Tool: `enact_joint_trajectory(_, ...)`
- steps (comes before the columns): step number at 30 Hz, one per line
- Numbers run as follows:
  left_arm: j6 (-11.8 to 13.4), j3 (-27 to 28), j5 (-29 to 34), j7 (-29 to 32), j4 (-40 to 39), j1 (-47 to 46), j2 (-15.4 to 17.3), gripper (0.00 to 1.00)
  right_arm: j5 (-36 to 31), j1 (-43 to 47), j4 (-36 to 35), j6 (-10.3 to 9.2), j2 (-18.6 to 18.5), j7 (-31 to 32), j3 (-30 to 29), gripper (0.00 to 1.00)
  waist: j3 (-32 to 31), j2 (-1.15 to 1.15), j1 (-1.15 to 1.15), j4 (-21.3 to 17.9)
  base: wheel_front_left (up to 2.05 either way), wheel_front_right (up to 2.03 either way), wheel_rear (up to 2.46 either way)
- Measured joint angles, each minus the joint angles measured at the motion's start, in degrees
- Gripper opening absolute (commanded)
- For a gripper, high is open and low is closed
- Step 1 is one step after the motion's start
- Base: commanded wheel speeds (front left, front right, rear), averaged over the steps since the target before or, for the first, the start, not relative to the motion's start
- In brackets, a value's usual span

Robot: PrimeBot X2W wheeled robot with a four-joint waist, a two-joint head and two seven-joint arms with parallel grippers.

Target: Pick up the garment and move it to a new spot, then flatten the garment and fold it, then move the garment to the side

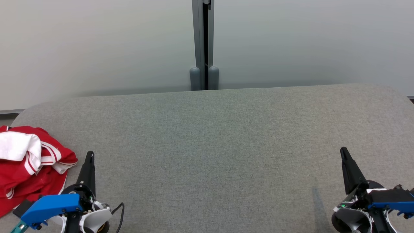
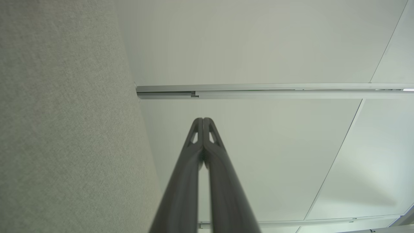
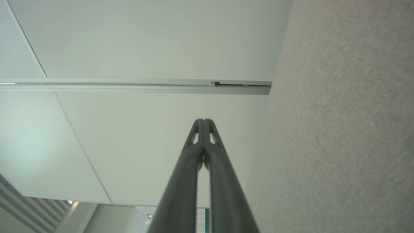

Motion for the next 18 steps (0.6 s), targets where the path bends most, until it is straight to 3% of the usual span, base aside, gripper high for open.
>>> enact_joint_trajectory(7,0.0,0.0,0.0,0.0,0.0,0.0,0.0,0.0,0.0,0.0,0.0,-0.01,0.0,0.0,0.0,0.0,0.0,0.0,0.0,0.0,0.0,0.0,0.0)
enact_joint_trajectory(8,0.0,0.0,0.0,0.0,0.0,0.0,0.0,1.0,0.0,0.0,0.0,0.0,0.0,0.0,0.0,1.0,0.0,0.0,0.0,0.0,0.0,0.0,0.0)
enact_joint_trajectory(18,0.0,-0.5,0.7,-1.2,3.3,3.4,-0.7,1.0,-0.4,1.5,2.8,-0.1,0.6,-0.6,0.5,1.0,0.1,0.0,0.0,0.0,0.0,0.0,0.0)
